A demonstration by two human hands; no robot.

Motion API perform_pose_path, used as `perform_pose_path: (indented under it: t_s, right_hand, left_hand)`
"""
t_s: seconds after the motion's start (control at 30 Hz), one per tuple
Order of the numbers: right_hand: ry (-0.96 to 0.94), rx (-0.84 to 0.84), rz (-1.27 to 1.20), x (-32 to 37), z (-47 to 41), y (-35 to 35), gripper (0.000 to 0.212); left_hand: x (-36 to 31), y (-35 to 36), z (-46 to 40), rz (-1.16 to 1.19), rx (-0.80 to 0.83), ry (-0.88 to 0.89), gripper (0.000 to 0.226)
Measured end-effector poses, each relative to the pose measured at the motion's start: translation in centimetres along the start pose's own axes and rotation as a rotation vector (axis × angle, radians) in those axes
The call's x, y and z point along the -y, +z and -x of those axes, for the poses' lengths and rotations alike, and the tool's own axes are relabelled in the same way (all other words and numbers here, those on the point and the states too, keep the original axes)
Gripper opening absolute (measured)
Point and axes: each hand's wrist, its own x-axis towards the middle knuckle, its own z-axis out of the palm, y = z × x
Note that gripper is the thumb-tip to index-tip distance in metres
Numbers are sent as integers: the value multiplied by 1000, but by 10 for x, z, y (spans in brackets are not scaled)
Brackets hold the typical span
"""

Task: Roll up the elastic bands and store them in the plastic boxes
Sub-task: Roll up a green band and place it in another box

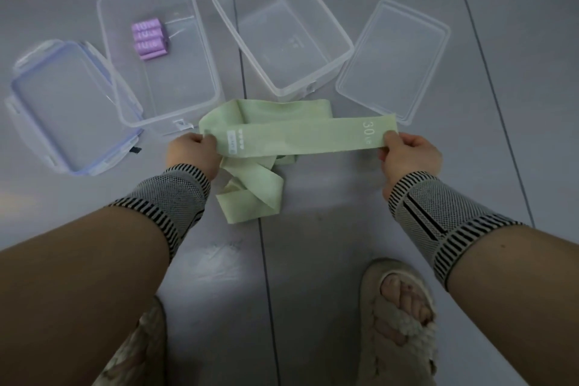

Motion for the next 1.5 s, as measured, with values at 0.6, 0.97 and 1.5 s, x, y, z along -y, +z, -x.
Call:
perform_pose_path:
  t_s: [0.6,0.97,1.5]
  right_hand:
    - [-956,663,609,16,99,32,37]
    - [-966,560,513,68,100,-1,9]
    - [-992,600,452,221,223,-124,10]
  left_hand:
    - [-35,1,50,602,420,-58,20]
    - [-80,-40,71,317,401,240,19]
    - [-149,-200,214,163,292,738,16]
